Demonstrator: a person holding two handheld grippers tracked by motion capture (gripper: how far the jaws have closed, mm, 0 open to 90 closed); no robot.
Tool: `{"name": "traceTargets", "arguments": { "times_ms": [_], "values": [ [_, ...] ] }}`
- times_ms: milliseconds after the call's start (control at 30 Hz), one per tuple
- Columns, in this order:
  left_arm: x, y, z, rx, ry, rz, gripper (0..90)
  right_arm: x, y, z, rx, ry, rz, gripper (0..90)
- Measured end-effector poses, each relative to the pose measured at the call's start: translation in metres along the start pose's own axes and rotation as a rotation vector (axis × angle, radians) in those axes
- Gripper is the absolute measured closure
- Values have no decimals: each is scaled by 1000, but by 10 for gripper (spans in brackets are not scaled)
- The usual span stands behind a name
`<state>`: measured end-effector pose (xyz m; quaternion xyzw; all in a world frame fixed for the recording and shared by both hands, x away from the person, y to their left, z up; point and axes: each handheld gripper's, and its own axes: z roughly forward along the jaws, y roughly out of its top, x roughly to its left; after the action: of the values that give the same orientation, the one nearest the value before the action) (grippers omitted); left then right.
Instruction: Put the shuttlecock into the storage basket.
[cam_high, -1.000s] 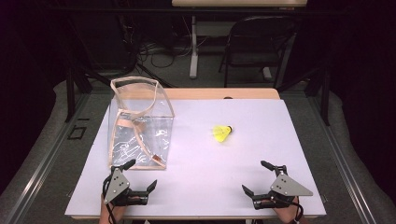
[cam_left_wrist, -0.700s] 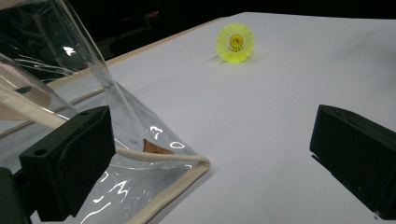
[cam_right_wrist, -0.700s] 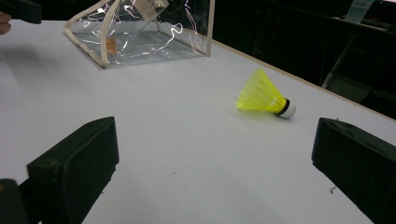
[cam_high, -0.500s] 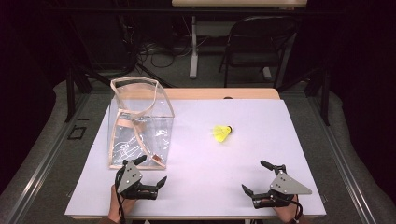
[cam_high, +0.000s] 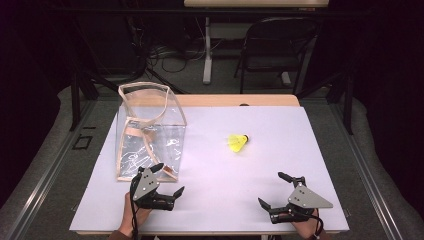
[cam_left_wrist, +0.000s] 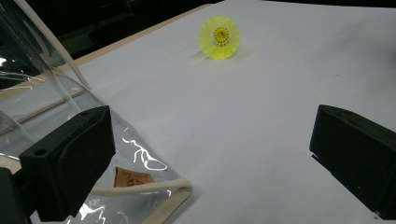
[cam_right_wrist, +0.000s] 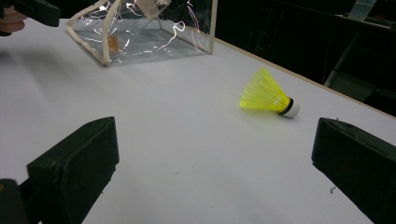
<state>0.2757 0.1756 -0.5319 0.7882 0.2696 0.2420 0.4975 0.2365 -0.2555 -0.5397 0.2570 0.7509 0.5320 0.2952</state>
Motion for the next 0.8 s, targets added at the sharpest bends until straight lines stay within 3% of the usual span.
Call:
{"name": "traceTargets", "arguments": {
  "times_ms": [800],
  "values": [
    [-3, 20, 30, 44, -76, 25, 0, 0, -1, -1, 11, 6, 5, 3]
  ]
}}
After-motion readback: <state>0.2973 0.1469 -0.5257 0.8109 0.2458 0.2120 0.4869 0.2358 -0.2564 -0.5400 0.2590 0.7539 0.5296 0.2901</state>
